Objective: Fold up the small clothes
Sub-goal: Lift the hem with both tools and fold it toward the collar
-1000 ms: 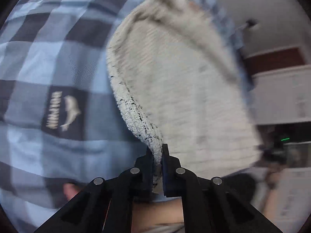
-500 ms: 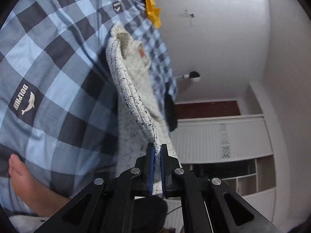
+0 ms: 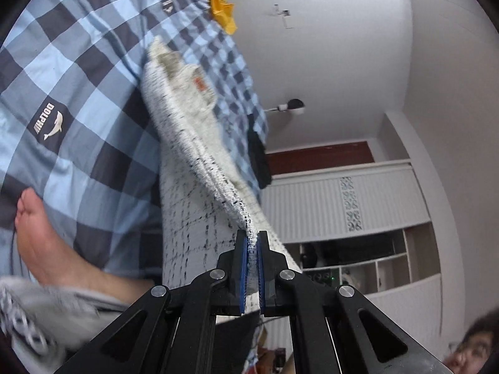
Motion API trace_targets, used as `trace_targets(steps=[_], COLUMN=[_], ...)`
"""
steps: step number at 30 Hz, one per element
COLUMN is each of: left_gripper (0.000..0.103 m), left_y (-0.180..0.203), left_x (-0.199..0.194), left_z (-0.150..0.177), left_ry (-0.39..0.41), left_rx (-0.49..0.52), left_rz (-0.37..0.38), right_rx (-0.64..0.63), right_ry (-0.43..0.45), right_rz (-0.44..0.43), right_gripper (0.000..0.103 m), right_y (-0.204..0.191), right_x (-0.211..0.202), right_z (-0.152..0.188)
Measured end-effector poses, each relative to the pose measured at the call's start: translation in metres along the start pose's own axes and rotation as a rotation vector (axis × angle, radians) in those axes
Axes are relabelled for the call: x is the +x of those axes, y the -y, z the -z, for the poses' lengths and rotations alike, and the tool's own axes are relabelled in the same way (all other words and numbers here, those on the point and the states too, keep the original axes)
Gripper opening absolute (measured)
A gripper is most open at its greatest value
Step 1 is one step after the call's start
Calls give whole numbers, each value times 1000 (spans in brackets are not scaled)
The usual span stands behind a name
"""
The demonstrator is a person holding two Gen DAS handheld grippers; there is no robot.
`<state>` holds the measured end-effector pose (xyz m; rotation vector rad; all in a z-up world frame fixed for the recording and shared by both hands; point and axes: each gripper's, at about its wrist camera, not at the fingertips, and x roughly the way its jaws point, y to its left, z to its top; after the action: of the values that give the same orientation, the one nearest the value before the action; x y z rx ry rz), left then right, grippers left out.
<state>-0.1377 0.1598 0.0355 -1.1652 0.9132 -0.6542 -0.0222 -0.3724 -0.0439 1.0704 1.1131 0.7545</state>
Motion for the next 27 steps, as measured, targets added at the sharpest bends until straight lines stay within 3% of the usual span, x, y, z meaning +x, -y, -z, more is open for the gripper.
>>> trace_targets(steps=[4,6,9,10,12,17,23,27], left_gripper=[4,4,4,4,4,4,4,4], left_y=[23,30,34,30,23,15,-17,-48], left_x=[-28,-38,-36,-30,-20,6,60,109], left_z=[21,24,8,-1,-15,-69,-175,-252], left_ry=[33,65,107,96,71,94,145,183], left_rx=[50,74,109,92,71,53,-37,-58], left_rz=[-9,-48,-142,-130,-112,-116,-126,-208], right_rx=[-46,-61,-48,-34,13,102,152,199], right_ry=[17,31,56,66,90,112,141,158], right_rz=[-25,-22,6,18,23,-5,22,97], right_gripper=[3,3,3,3,3,3,3,3], right_y=[-23,-32,-32,-30,-20,-2,7,22], right_x=[-21,-34,-42,-42,-39,-19,4,26], right_z=[23,32,28,22,-3,-66,-149,-224])
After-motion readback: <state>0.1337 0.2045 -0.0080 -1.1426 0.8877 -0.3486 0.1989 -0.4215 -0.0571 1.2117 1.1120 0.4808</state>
